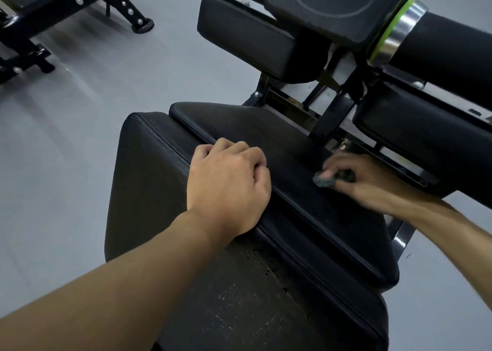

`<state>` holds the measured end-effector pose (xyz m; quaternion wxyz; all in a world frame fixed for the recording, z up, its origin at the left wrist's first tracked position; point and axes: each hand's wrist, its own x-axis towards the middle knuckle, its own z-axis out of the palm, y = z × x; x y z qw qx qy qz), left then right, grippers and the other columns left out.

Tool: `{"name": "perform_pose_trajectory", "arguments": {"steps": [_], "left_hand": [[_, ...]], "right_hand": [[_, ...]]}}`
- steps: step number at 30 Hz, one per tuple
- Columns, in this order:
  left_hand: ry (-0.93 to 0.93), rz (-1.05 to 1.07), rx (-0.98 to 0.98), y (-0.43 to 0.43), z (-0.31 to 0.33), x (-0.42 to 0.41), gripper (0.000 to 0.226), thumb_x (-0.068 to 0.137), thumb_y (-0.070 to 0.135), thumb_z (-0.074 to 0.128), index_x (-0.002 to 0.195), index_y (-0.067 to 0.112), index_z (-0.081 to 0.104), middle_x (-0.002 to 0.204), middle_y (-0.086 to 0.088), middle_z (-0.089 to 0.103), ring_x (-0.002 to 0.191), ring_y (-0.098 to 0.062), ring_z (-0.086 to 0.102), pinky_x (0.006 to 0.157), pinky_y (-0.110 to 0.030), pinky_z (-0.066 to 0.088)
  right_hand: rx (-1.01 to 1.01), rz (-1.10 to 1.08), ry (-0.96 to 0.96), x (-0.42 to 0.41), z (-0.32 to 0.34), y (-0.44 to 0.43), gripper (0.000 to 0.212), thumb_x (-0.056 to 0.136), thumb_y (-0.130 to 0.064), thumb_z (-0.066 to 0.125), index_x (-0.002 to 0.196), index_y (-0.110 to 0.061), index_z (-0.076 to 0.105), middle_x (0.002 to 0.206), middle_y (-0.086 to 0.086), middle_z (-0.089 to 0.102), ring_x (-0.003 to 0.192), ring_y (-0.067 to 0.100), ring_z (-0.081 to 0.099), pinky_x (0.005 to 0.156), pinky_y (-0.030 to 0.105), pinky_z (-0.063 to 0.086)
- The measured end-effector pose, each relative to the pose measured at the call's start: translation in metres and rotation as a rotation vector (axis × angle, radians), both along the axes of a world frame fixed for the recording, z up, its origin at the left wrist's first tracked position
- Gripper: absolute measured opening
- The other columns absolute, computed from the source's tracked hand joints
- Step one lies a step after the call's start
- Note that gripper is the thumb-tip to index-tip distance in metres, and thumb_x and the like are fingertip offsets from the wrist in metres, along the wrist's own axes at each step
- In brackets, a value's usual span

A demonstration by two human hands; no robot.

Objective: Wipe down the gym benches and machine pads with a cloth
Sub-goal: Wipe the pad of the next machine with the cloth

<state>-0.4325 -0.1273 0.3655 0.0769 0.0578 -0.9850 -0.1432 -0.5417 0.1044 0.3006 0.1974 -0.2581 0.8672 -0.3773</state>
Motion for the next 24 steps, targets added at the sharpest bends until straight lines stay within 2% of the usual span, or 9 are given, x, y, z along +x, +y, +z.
{"name": "perform_pose_trajectory", "arguments": {"steps": [1, 4, 7, 9, 11, 14, 18, 21, 24], "left_hand": [[0.000, 0.003, 0.000, 0.000, 0.000, 0.000, 0.047, 0.087, 0.036, 0.023, 0.085, 0.031, 0.069, 0.086, 0.016, 0.066, 0.094, -0.010, 0.053, 0.092, -0.027, 0.027], [-0.002, -0.004, 0.003, 0.000, 0.000, 0.000, 0.047, 0.087, 0.036, 0.023, 0.085, 0.031, 0.069, 0.087, 0.016, 0.066, 0.094, -0.010, 0.052, 0.090, -0.026, 0.025], [-0.003, -0.008, 0.002, 0.000, 0.001, 0.001, 0.047, 0.088, 0.036, 0.023, 0.086, 0.031, 0.069, 0.088, 0.016, 0.066, 0.095, -0.010, 0.053, 0.091, -0.026, 0.025], [-0.003, -0.011, 0.009, -0.001, 0.002, 0.001, 0.047, 0.088, 0.036, 0.023, 0.086, 0.031, 0.070, 0.088, 0.016, 0.066, 0.095, -0.010, 0.053, 0.091, -0.027, 0.026], [0.004, -0.008, 0.011, -0.001, 0.000, 0.001, 0.046, 0.088, 0.036, 0.025, 0.085, 0.031, 0.070, 0.087, 0.016, 0.067, 0.095, -0.010, 0.053, 0.090, -0.026, 0.026], [0.008, -0.005, 0.006, -0.001, -0.001, 0.000, 0.045, 0.088, 0.035, 0.026, 0.084, 0.031, 0.070, 0.087, 0.016, 0.067, 0.094, -0.010, 0.054, 0.089, -0.026, 0.027], [0.003, -0.009, 0.014, 0.000, 0.001, 0.001, 0.046, 0.088, 0.035, 0.026, 0.085, 0.030, 0.071, 0.088, 0.016, 0.067, 0.095, -0.010, 0.054, 0.091, -0.028, 0.030], [0.005, -0.007, 0.020, -0.001, 0.001, 0.001, 0.046, 0.088, 0.035, 0.026, 0.085, 0.030, 0.071, 0.089, 0.016, 0.068, 0.095, -0.010, 0.055, 0.091, -0.028, 0.030], [0.009, -0.002, 0.025, -0.002, 0.000, 0.001, 0.045, 0.088, 0.034, 0.026, 0.084, 0.030, 0.072, 0.088, 0.016, 0.068, 0.094, -0.010, 0.055, 0.090, -0.029, 0.031]], "right_hand": [[-0.006, 0.014, -0.016, 0.002, 0.002, 0.004, 0.036, 0.081, 0.005, 0.072, 0.074, -0.030, 0.065, 0.095, -0.007, 0.063, 0.092, 0.013, 0.061, 0.083, 0.028, 0.044], [-0.055, -0.018, 0.039, -0.010, -0.010, -0.016, 0.044, 0.083, 0.010, 0.067, 0.073, -0.033, 0.062, 0.092, -0.008, 0.060, 0.089, 0.010, 0.059, 0.080, 0.018, 0.044], [-0.026, -0.110, 0.081, -0.023, -0.015, -0.039, 0.040, 0.085, 0.012, 0.059, 0.078, -0.026, 0.064, 0.097, -0.003, 0.061, 0.093, 0.013, 0.058, 0.081, 0.023, 0.047], [0.006, -0.070, 0.036, -0.018, -0.011, -0.025, 0.036, 0.083, 0.014, 0.061, 0.080, -0.022, 0.065, 0.096, -0.003, 0.061, 0.090, 0.009, 0.058, 0.080, 0.023, 0.046], [0.010, -0.012, -0.011, -0.006, -0.002, -0.002, 0.035, 0.080, 0.015, 0.065, 0.079, -0.020, 0.068, 0.096, -0.001, 0.063, 0.091, 0.012, 0.060, 0.080, 0.019, 0.044], [0.010, -0.027, 0.046, -0.010, -0.010, -0.002, 0.034, 0.080, 0.015, 0.065, 0.079, -0.018, 0.069, 0.093, -0.006, 0.062, 0.091, 0.010, 0.061, 0.078, 0.012, 0.043], [0.002, -0.154, 0.095, -0.035, -0.028, -0.038, 0.024, 0.084, 0.013, 0.062, 0.088, -0.008, 0.071, 0.098, 0.002, 0.062, 0.096, 0.020, 0.061, 0.081, 0.024, 0.048], [0.047, -0.062, 0.086, -0.026, -0.020, -0.012, 0.021, 0.081, 0.015, 0.066, 0.090, -0.003, 0.071, 0.098, 0.006, 0.064, 0.094, 0.022, 0.061, 0.075, 0.005, 0.041], [0.044, -0.081, 0.075, -0.015, -0.016, 0.004, 0.021, 0.080, 0.016, 0.067, 0.090, -0.002, 0.072, 0.100, 0.008, 0.065, 0.092, 0.019, 0.060, 0.074, -0.001, 0.038]]}}
